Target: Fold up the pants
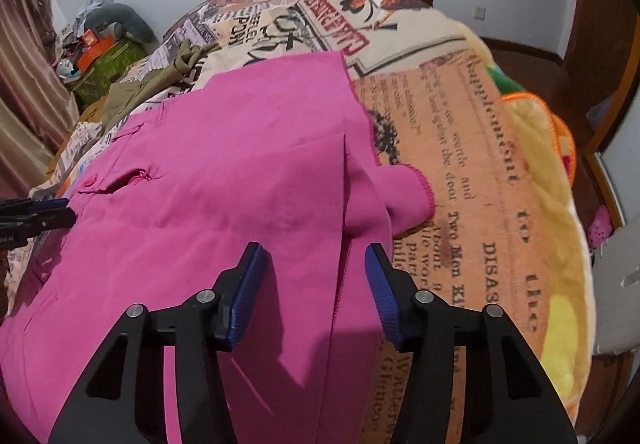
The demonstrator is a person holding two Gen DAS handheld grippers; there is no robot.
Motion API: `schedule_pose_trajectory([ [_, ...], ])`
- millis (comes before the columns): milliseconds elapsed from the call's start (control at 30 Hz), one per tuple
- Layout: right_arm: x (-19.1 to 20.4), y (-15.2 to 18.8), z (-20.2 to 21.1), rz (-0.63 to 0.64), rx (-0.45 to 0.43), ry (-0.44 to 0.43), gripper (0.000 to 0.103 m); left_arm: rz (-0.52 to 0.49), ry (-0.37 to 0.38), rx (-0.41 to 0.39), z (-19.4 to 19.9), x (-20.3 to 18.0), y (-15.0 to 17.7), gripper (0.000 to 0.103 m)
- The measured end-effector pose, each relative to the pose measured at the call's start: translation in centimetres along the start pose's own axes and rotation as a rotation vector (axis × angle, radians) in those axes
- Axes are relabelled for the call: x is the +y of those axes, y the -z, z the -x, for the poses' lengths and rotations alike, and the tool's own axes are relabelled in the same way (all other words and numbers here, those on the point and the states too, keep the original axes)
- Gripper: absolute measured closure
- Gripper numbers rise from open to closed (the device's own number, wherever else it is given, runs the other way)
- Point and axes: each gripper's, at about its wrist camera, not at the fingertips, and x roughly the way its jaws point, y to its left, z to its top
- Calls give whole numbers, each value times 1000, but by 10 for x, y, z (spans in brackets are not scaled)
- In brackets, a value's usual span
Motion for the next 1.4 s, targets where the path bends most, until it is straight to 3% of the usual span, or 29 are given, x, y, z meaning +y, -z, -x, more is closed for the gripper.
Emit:
schedule_pose_trajectory([
  [67, -1, 1, -1, -7, 1, -9, 57, -6, -3, -2, 2, -1, 0, 67],
  [133, -1, 2, 1, -6, -4, -19, 66, -16, 1, -7, 5, -4, 0, 69],
  [200, -1, 1, 1, -2, -3, -25, 69, -27, -3, -16, 9, -7, 0, 69],
  [400, 3, 0, -2, 16, 0, -40, 79, 5, 13, 31, -10, -4, -1, 70],
  [533, 5, 0, -5, 20, 5, -66, 90, -19, -30, 14, -10, -11, -1, 93],
  [633, 10, 0, -4, 42, -2, -52, 95, -65, -81, -11, -5, -21, 0, 101],
  [733, 17, 1, 1, 77, -25, -9, 97, -118, -146, -64, 5, -28, 3, 101],
  [867, 23, 3, 10, 121, -55, 23, 98, -140, -156, -94, 15, -28, 3, 100],
  [1067, 30, 13, 9, 221, -34, 97, 98, -127, -168, -34, -6, -17, 10, 99],
  [1400, -4, 20, 13, 94, 12, 175, 100, -146, -169, -58, -6, -18, 16, 97],
])
